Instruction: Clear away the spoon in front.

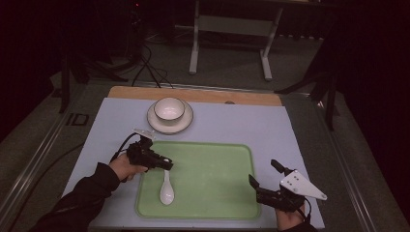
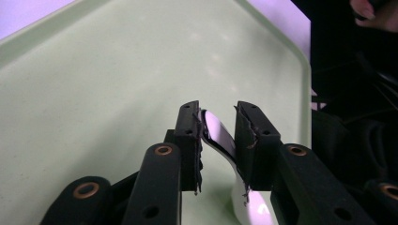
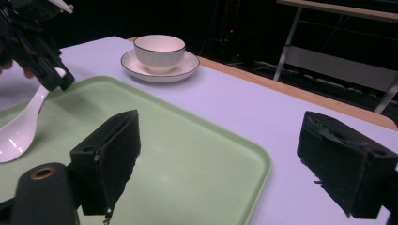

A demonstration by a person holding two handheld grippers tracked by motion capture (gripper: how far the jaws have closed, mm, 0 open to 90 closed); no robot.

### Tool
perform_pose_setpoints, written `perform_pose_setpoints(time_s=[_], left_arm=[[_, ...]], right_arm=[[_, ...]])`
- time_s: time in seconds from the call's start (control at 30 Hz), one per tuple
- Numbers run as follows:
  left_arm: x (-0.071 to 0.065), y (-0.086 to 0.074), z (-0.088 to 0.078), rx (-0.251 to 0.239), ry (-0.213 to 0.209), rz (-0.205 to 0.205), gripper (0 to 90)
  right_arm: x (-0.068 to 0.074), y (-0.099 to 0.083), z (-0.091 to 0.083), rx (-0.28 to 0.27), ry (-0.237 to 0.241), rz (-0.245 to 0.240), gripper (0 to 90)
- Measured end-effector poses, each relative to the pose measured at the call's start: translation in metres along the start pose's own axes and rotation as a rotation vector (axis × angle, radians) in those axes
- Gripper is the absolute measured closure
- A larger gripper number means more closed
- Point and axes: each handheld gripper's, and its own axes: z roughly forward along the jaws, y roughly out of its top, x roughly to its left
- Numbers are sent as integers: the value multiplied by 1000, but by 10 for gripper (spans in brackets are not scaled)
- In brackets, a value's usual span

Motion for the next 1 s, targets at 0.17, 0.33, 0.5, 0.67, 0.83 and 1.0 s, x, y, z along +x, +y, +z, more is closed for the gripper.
perform_pose_setpoints(time_s=[0.17,0.33,0.5,0.67,0.83,1.0], left_arm=[[10,-7,9,-3,5,-20,671],[15,-11,17,-11,39,-36,631],[17,-13,22,-19,58,-35,613],[19,-14,27,-25,82,-35,601],[20,-14,30,-26,130,-30,591],[21,-14,30,-48,163,-24,591]], right_arm=[[0,0,0,2,4,0,135],[0,0,0,2,5,-1,135],[0,0,1,4,8,2,135],[0,0,0,5,9,3,135],[0,0,1,8,12,4,135],[0,0,1,9,15,5,136]])
